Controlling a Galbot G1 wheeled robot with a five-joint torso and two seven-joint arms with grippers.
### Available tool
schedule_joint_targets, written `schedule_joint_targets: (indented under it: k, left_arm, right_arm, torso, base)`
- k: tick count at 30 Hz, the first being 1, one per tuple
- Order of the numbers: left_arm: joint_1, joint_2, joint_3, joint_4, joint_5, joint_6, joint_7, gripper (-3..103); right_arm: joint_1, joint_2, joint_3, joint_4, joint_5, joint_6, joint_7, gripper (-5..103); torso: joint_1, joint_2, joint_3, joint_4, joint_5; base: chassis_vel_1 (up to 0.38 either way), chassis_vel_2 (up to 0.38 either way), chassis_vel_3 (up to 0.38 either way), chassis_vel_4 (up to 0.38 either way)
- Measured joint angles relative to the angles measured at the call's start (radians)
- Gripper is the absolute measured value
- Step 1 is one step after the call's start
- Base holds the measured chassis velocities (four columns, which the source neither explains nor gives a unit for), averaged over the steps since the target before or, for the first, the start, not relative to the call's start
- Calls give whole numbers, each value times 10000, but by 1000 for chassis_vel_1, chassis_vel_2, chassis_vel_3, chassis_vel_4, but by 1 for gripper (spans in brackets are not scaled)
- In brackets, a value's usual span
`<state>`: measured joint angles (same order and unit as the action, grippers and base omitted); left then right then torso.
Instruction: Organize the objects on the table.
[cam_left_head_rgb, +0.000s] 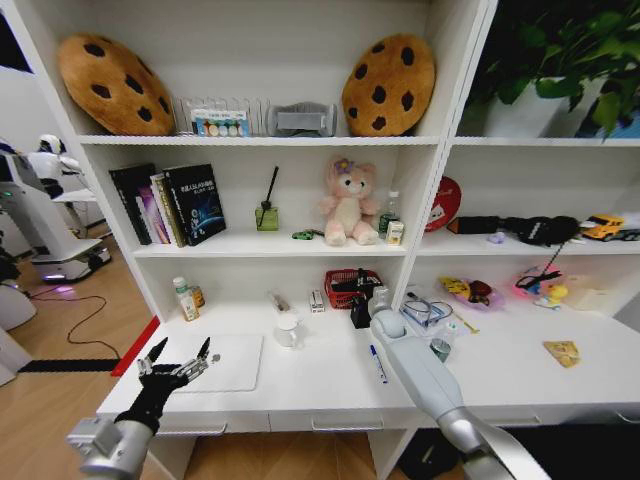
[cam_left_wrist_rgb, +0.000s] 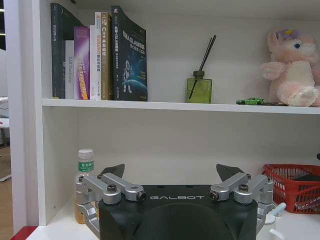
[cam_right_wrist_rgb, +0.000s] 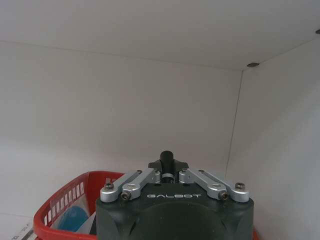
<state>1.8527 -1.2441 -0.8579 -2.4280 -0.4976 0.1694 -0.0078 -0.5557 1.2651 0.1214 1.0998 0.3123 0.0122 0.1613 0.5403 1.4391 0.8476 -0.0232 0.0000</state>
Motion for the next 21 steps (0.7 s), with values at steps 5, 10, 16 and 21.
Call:
schedule_joint_targets:
  k: [5,10,16,21]
  left_arm:
    - [0,0,0,0,0,0,0,100]
    - [0,0,0,0,0,0,0,100]
    - [0,0,0,0,0,0,0,100]
    - [0,0,0,0,0,0,0,100]
  right_arm:
    - [16,104,-22,-244,-291,147,-56,12]
    - [-157,54,-64,-17,-481,64,23,19]
    - [-492,-255,-79,797,-268,-138,198,40]
    - [-805,-535,-50,1384,-46,-255,321,57]
  torso:
    - [0,0,0,1,1]
    - [1,1,0,1,2]
    - [-1,2,0,1,0]
    - [-1,2,0,0,1]
  base:
    - [0,0,0,0]
    - [0,0,0,0]
    - [0,0,0,0]
    - [0,0,0,0]
